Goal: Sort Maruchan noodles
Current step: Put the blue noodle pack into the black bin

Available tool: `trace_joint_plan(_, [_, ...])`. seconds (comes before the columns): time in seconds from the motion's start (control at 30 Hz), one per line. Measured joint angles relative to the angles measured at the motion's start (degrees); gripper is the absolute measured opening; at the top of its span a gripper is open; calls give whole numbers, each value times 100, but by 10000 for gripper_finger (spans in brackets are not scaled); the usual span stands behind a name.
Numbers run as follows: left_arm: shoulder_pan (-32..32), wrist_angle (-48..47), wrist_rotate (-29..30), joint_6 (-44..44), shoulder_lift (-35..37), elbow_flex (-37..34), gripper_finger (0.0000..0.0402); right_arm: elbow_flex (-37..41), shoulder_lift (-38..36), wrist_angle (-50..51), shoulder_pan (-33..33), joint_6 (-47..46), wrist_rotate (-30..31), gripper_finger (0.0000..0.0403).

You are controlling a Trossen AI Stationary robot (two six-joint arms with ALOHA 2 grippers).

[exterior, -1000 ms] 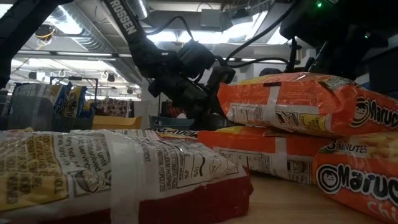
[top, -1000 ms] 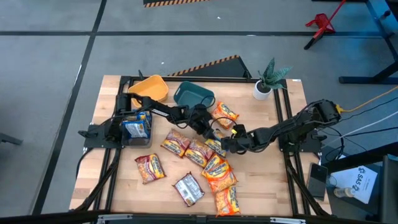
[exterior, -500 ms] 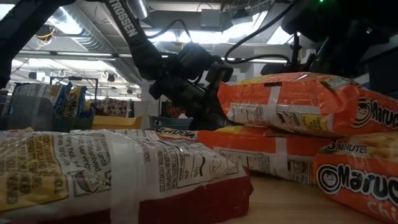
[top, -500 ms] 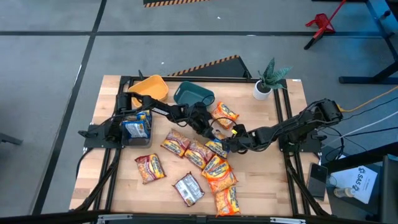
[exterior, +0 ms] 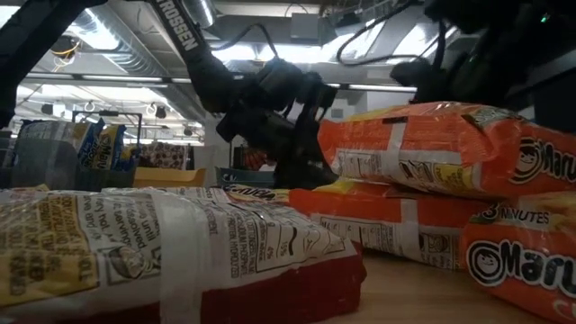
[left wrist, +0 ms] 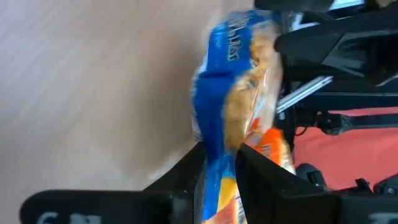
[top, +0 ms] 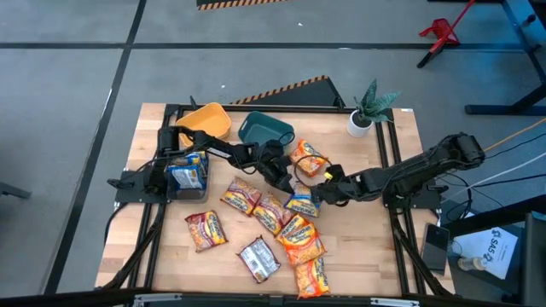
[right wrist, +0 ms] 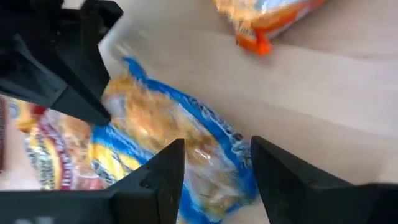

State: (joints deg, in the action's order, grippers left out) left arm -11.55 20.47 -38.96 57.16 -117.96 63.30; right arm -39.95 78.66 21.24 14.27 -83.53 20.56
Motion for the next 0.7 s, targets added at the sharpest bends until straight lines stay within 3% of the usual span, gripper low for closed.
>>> trace_joint_plan(0.17, [-2,-13,76,82,286,3,71,-4,-368,378,84,-17,161,169])
trace_joint_plan(0.37, [4,-81,350,97,617,8,37,-4,-600,605,213,60,63,170])
trace_joint_plan(0.47, [4,-92,477,7,622,8,31,-2,-530,561,358,-154,-332,170])
trace_joint_plan(0.57, [4,-207,477,-164,622,8,42,135,-330,417,583,-660,-422,180])
trace_joint_plan(0.7, [13,-585,496,-567,621,8,78,397,-176,131,809,-1411,-255,223])
